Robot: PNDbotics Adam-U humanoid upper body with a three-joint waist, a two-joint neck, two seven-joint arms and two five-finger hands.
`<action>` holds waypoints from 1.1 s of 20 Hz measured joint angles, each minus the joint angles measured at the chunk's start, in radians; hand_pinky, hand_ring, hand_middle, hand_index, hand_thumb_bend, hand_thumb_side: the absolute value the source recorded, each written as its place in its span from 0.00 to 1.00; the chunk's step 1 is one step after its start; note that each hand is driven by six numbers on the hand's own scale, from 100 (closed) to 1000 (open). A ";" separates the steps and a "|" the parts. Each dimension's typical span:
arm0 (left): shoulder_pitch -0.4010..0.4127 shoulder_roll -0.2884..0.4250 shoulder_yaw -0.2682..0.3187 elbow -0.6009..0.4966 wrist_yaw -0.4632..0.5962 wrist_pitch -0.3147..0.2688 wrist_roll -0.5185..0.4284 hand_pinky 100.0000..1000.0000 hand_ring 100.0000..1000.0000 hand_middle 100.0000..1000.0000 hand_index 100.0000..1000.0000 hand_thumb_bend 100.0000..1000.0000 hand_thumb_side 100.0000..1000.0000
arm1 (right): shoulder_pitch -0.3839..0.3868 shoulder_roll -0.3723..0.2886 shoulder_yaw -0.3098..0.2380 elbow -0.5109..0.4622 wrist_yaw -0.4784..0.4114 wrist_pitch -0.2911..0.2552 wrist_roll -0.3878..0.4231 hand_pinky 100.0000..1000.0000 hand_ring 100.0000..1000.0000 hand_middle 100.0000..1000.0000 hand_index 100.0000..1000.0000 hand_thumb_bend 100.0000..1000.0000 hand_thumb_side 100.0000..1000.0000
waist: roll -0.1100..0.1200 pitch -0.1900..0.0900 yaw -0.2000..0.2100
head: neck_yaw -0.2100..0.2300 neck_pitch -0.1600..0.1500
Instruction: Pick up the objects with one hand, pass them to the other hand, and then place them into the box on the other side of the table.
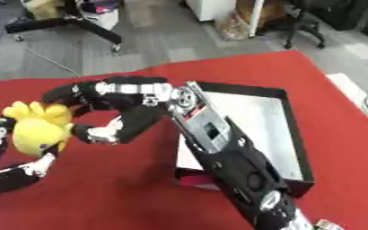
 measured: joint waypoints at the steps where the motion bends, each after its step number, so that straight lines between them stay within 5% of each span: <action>1: -0.001 -0.005 0.000 0.001 0.002 0.002 -0.001 1.00 0.71 0.48 0.52 0.00 0.27 | 0.000 0.001 0.000 0.000 -0.003 0.003 0.006 0.95 1.00 1.00 1.00 0.00 0.34 | 0.000 0.000 0.000 | 0.000 0.003; 7: -0.017 -0.021 0.000 0.005 0.006 0.005 0.000 1.00 0.71 0.47 0.52 0.00 0.28 | 0.000 0.007 -0.009 0.005 -0.007 0.013 0.037 0.95 1.00 1.00 1.00 0.00 0.36 | 0.000 0.005 -0.001 | -0.007 0.035; 22: -0.029 -0.057 -0.003 0.006 0.045 0.017 -0.009 1.00 0.71 0.47 0.52 0.00 0.29 | -0.009 0.008 -0.015 0.018 0.020 0.009 0.050 0.94 1.00 1.00 1.00 0.00 0.28 | 0.000 0.010 -0.003 | -0.009 0.033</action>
